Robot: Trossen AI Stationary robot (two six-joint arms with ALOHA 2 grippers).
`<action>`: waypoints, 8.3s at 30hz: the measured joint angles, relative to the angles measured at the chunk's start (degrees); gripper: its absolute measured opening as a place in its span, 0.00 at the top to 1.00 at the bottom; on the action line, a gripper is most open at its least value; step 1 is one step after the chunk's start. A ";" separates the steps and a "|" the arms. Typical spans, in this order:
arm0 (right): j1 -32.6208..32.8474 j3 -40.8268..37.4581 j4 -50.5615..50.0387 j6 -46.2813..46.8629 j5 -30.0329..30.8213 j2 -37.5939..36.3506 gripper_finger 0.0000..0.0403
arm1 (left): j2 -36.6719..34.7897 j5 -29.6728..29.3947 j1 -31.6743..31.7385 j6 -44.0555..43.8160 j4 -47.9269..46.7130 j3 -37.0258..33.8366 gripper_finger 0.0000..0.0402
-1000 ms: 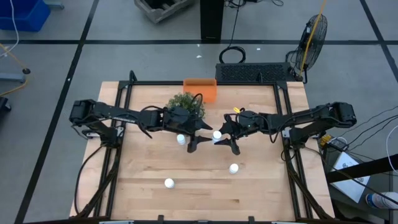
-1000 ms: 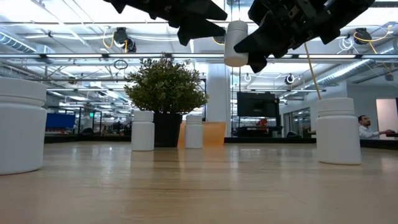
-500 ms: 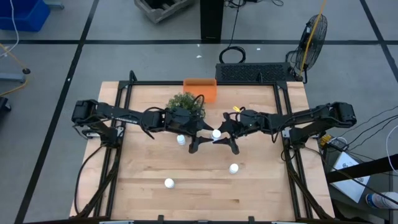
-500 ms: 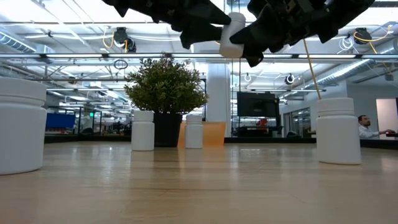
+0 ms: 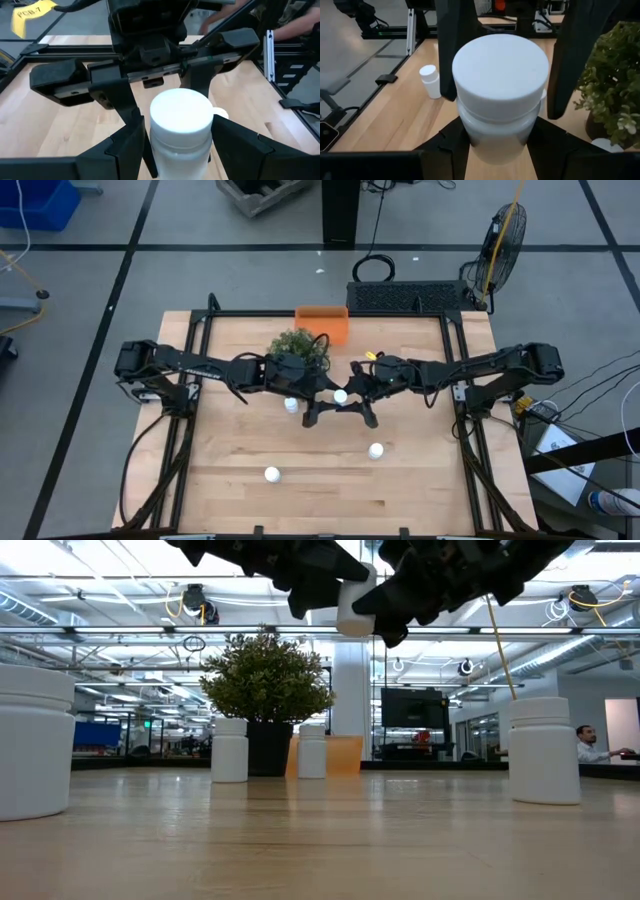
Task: Pick and place pill bottles into a basket
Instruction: Put the white pill bottle into the orange bin
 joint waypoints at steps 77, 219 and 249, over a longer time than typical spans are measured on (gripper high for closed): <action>-0.42 6.71 -0.92 0.10 -2.95 9.65 0.61 | -0.51 -4.33 -0.78 2.28 -30.25 11.39 0.43; 3.80 -14.67 15.53 -6.60 1.67 -0.59 0.26 | 30.16 -7.90 36.11 28.24 -77.93 71.44 0.60; 4.57 -19.11 22.30 -4.55 1.65 -0.57 0.26 | 30.40 0.59 37.29 28.22 -77.31 63.76 0.60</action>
